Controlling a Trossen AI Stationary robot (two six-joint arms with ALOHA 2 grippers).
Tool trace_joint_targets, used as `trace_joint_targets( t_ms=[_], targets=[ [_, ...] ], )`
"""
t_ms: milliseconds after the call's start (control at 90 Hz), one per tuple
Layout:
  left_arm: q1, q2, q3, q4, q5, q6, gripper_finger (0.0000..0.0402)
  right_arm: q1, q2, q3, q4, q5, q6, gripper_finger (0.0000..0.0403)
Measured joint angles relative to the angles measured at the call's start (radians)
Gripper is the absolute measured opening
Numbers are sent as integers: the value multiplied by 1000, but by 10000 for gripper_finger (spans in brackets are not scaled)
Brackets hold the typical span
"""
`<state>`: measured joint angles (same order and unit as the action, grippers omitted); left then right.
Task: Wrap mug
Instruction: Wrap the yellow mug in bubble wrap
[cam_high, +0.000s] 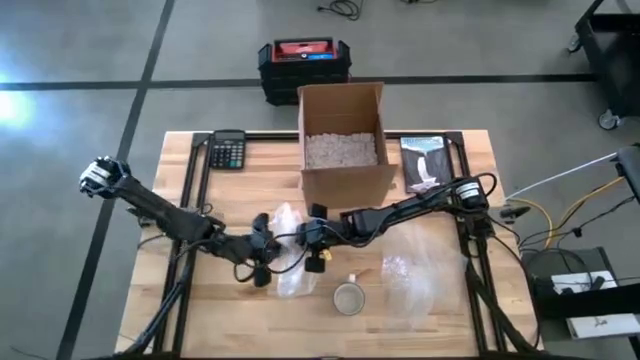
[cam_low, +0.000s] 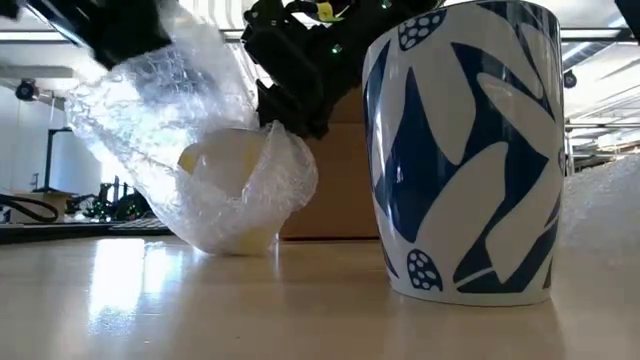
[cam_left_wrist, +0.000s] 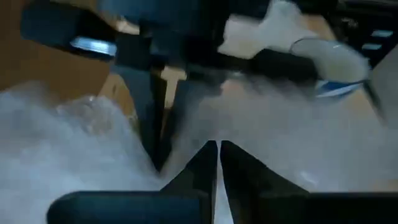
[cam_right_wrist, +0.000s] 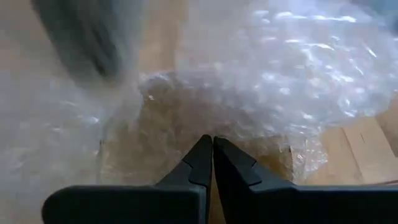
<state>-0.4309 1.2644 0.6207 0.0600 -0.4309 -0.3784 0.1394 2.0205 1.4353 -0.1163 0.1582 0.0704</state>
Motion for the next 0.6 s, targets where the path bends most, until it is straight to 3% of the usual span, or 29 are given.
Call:
trace_joint_targets(
  t_ms=[222, 356, 600],
  targets=[
    [34, 121, 22, -2, -3, -60, 1, 13, -17, 93, -149, -1, -19, 2],
    [33, 128, 45, -30, 3, -59, 1, 14, -52, 170, -239, -1, -36, 2],
    [34, 112, 53, -49, 3, -62, 0, 24, -47, 210, -240, -9, -25, 2]
  ],
)
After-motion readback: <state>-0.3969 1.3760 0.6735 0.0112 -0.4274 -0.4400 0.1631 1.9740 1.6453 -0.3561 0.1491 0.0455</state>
